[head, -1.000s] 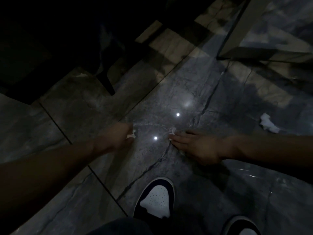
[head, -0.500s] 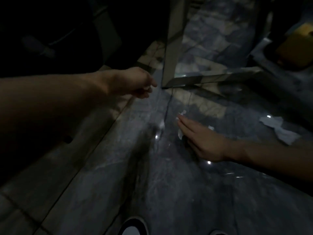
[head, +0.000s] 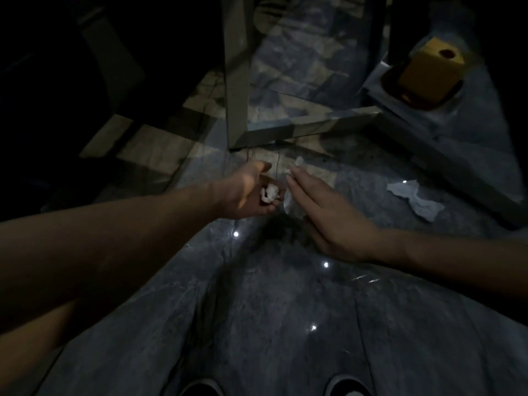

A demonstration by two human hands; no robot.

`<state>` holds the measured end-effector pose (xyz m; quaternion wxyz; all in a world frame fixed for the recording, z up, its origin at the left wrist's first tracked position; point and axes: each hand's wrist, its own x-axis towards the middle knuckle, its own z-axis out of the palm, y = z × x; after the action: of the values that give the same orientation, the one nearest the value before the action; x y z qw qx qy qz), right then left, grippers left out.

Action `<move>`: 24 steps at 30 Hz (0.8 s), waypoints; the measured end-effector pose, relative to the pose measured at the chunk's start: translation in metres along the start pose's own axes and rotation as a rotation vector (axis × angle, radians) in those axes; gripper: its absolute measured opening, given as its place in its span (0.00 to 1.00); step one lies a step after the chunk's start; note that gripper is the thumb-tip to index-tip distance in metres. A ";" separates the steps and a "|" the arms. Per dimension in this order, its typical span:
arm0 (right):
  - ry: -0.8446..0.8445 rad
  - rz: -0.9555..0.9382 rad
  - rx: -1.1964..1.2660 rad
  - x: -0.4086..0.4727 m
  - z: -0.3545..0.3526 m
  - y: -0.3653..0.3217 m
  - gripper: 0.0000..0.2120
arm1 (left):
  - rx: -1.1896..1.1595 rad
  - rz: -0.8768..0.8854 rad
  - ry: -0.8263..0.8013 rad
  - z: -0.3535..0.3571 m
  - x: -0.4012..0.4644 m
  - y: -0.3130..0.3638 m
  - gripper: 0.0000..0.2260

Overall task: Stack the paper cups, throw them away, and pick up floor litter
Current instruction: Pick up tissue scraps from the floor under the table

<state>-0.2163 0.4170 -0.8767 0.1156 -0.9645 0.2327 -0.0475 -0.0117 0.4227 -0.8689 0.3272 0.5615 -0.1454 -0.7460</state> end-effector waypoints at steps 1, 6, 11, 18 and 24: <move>-0.021 -0.013 -0.010 0.003 0.003 -0.003 0.33 | -0.038 -0.019 -0.073 0.004 0.000 -0.002 0.25; -0.157 -0.065 -0.092 0.003 0.020 -0.004 0.32 | 0.150 -0.037 -0.091 0.015 -0.005 -0.011 0.22; -0.223 -0.129 -0.142 -0.006 0.018 0.001 0.31 | 0.250 -0.011 -0.049 0.011 0.000 -0.031 0.17; -0.321 -0.129 -0.180 -0.033 0.020 0.034 0.32 | 0.288 0.119 0.125 0.007 0.013 -0.040 0.17; -0.425 0.049 -0.239 -0.048 0.019 0.070 0.30 | 0.325 0.177 0.110 -0.001 0.015 -0.034 0.14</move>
<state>-0.2869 0.3817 -0.9139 0.0484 -0.9536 0.2305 0.1873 -0.0241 0.4383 -0.9002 0.3042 0.6319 -0.2947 -0.6491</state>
